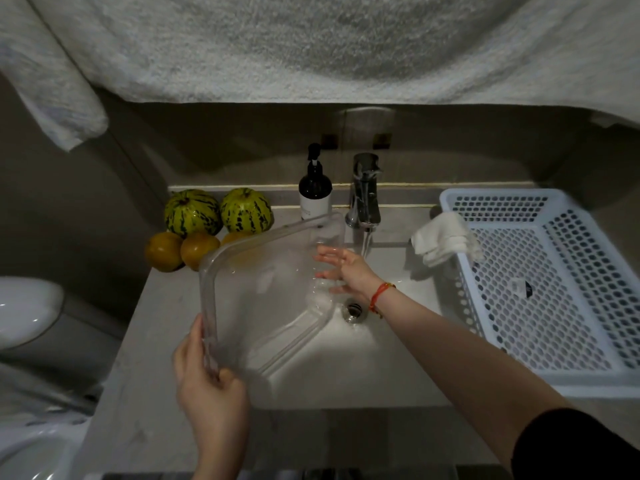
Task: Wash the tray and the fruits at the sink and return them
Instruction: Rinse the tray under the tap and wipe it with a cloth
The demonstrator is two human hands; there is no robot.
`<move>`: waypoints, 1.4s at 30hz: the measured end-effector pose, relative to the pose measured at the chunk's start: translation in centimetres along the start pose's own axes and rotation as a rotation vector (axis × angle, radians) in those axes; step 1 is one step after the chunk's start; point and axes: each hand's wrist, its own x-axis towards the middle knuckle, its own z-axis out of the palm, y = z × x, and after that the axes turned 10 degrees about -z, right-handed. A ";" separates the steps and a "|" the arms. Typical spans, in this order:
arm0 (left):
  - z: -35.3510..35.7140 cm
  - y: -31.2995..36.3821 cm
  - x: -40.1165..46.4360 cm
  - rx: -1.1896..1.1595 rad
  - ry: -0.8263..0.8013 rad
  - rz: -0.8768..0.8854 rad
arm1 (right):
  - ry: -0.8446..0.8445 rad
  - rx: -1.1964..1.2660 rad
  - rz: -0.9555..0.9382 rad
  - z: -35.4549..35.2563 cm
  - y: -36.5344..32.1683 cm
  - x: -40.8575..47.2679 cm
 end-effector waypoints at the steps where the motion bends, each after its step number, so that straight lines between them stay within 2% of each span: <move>1: 0.1 -0.1 0.1 -0.013 -0.027 -0.012 | 0.001 -0.028 0.002 -0.2 0.0 -0.2; 5: 0.6 0.1 1.1 0.002 -0.141 -0.033 | 0.054 -0.167 -0.005 -2.0 0.0 -1.4; 9: 1.9 0.3 2.8 0.096 -0.258 -0.025 | 0.198 -0.315 -0.005 -4.4 1.2 -2.9; 14: 5.6 0.0 5.1 0.119 -0.349 -0.065 | 0.383 -0.852 -0.021 -7.2 1.5 -4.6; 18: 7.8 0.1 5.4 0.071 -0.427 -0.092 | 0.442 -1.337 -0.025 -7.3 1.3 -5.6; 21: 8.6 -0.2 4.5 0.077 -0.461 -0.032 | 0.349 -1.640 -0.111 -6.1 1.9 -5.5; 23: 9.0 -0.5 3.9 0.088 -0.471 -0.008 | 0.146 -1.601 -0.197 -5.1 2.5 -5.0; 26: 9.8 -0.8 3.3 0.113 -0.502 0.050 | -0.279 -1.308 -0.170 -2.9 3.1 -3.8; 28: 10.0 -0.9 3.2 0.113 -0.526 0.073 | -0.540 -1.355 -0.322 -1.1 4.2 -3.3; 30: 10.3 -1.2 3.4 0.092 -0.534 0.056 | -0.653 -1.427 -0.466 -0.5 4.9 -2.6; 31: 10.3 -1.4 3.5 0.081 -0.536 0.044 | -0.617 -1.441 -0.491 -0.9 4.9 -2.3; 33: 10.3 -1.7 4.0 0.068 -0.531 0.019 | -0.444 -1.419 -0.433 -2.4 4.6 -1.9; 35: 10.2 -1.9 4.4 0.053 -0.514 -0.009 | -0.278 -1.350 -0.243 -4.4 4.4 -2.0; 37: 10.2 -2.0 4.7 0.041 -0.500 -0.020 | -0.198 -1.343 -0.097 -5.7 4.9 -3.0; 40: 10.0 -2.2 5.3 0.033 -0.501 -0.011 | -0.246 -1.494 -0.197 -6.7 5.2 -4.8; 42: 9.9 -2.4 5.6 0.050 -0.488 0.019 | -0.203 -1.448 -0.266 -7.6 4.8 -5.3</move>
